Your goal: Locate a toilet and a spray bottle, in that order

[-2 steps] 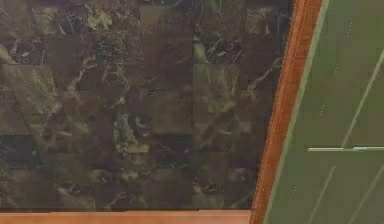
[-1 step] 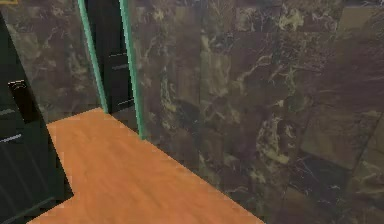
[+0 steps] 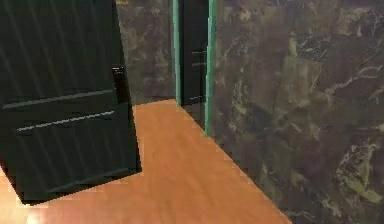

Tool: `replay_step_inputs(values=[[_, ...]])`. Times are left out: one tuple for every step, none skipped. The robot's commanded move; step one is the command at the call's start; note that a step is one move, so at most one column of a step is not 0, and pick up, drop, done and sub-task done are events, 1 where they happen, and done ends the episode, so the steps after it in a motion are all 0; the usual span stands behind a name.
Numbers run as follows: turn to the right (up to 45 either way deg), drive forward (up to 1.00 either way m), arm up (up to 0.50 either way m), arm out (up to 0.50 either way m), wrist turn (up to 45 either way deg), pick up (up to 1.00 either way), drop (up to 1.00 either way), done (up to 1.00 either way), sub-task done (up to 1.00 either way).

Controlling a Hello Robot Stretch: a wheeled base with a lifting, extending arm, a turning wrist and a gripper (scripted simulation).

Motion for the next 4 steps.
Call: replay_step_inputs(values=[[0.0, 1.0, 0.0, 0.0, 0.0, 0.0, 0.0, 0.0, 0.0], [0.0, 0.8, 0.0, 0.0, 0.0, 0.0, 0.0, 0.0, 0.0], [-42.0, 0.0, 0.0, 0.0, 0.0, 0.0, 0.0, 0.0, 0.0], [0.0, 0.45, 0.0, 0.0, 0.0, 0.0, 0.0, 0.0, 0.0]])
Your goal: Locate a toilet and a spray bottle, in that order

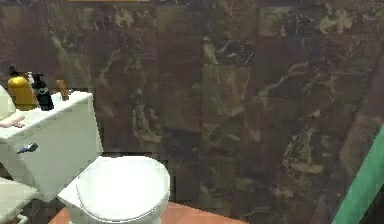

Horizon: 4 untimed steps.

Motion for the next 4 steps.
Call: replay_step_inputs(values=[[-24.0, 0.0, 0.0, 0.0, 0.0, 0.0, 0.0, 0.0, 0.0], [0.0, 0.0, 0.0, 0.0, 0.0, 0.0, 0.0, 0.0, 1.0], [-45.0, 0.0, 0.0, 0.0, 0.0, 0.0, 0.0, 0.0, 0.0], [-3.0, 0.0, 0.0, 0.0, 0.0, 0.0, 0.0, 0.0, 0.0]])
